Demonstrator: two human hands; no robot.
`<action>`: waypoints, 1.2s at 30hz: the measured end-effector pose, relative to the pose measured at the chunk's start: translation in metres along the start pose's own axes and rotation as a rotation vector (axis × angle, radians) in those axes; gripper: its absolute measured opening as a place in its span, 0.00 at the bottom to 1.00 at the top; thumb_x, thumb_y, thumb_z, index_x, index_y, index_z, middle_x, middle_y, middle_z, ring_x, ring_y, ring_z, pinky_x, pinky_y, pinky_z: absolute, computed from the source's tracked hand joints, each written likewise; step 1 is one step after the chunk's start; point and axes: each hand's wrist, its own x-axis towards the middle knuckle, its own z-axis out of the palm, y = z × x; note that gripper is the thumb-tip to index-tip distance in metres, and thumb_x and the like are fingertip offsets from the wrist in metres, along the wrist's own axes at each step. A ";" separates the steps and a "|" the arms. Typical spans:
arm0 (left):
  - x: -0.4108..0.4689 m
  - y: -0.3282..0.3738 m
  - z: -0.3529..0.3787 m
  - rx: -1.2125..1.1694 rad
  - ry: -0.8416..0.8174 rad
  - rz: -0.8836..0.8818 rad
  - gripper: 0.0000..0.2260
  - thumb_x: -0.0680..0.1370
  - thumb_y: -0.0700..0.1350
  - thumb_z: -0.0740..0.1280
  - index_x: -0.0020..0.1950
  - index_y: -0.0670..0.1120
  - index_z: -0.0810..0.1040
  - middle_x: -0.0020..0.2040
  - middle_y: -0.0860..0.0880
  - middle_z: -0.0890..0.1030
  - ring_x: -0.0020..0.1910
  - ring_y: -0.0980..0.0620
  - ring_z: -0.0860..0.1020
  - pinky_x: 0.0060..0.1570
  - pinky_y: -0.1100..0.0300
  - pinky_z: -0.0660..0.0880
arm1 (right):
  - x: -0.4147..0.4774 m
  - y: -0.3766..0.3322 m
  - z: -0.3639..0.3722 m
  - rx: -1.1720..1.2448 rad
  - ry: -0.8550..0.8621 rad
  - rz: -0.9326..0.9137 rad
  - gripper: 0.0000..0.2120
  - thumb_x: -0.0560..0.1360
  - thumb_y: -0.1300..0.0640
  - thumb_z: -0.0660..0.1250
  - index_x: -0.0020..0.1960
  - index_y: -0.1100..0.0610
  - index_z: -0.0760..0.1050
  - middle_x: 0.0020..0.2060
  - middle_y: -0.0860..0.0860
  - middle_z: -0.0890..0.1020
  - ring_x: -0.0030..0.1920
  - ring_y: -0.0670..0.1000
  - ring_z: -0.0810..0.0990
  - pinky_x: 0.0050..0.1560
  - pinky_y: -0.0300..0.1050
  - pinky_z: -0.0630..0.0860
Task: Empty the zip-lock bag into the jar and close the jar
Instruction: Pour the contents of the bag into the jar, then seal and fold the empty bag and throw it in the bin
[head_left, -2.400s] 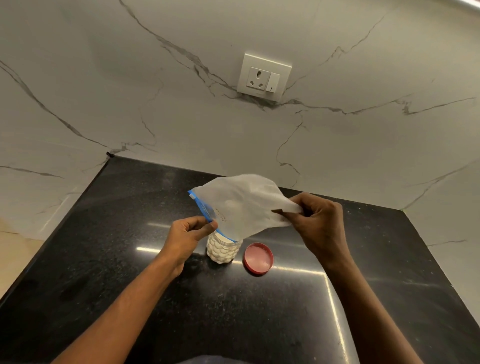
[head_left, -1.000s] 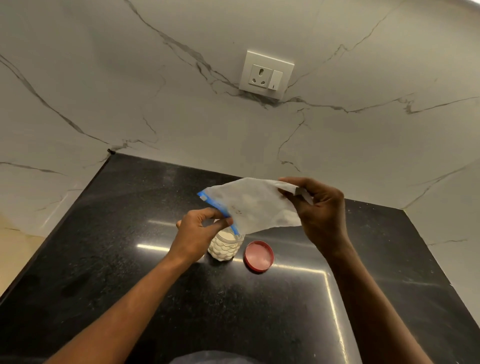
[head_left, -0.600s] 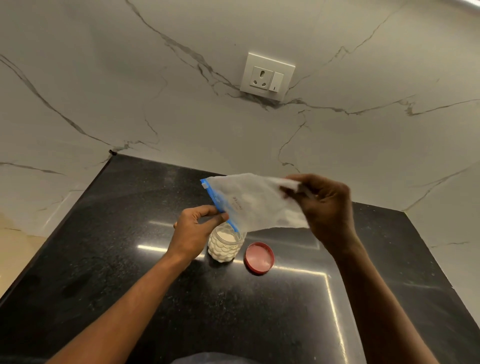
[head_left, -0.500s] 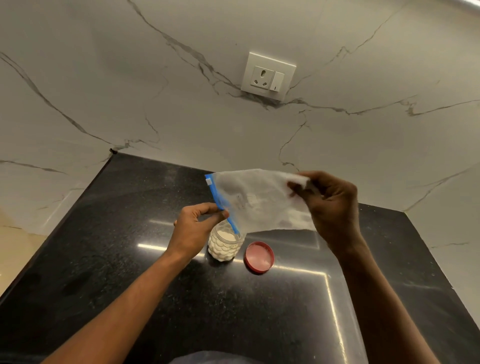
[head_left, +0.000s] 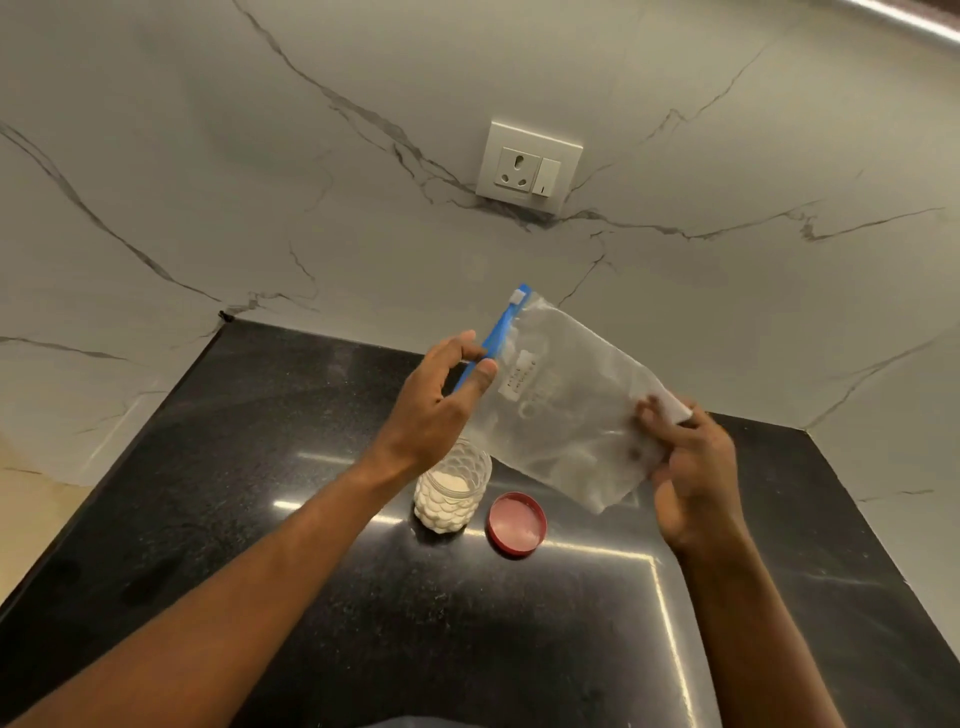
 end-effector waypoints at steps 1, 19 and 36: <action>0.006 0.007 -0.002 0.017 -0.011 0.018 0.06 0.85 0.50 0.66 0.58 0.50 0.81 0.60 0.46 0.84 0.58 0.47 0.83 0.59 0.44 0.82 | 0.000 0.007 -0.006 0.069 0.012 0.101 0.07 0.78 0.64 0.69 0.51 0.55 0.83 0.48 0.54 0.87 0.47 0.54 0.85 0.41 0.48 0.84; 0.053 0.076 -0.030 0.467 -0.450 0.264 0.07 0.81 0.43 0.74 0.59 0.48 0.87 0.48 0.56 0.86 0.43 0.64 0.83 0.44 0.70 0.77 | -0.006 -0.008 0.044 -0.118 -0.164 -0.264 0.11 0.82 0.56 0.68 0.62 0.59 0.82 0.52 0.54 0.88 0.52 0.53 0.88 0.50 0.49 0.86; 0.028 0.085 0.003 0.475 -0.361 0.306 0.10 0.79 0.55 0.74 0.57 0.52 0.87 0.48 0.55 0.89 0.49 0.58 0.86 0.53 0.53 0.82 | -0.022 -0.008 0.063 0.235 -0.188 -0.089 0.08 0.74 0.62 0.75 0.52 0.64 0.86 0.46 0.61 0.88 0.46 0.57 0.87 0.47 0.49 0.84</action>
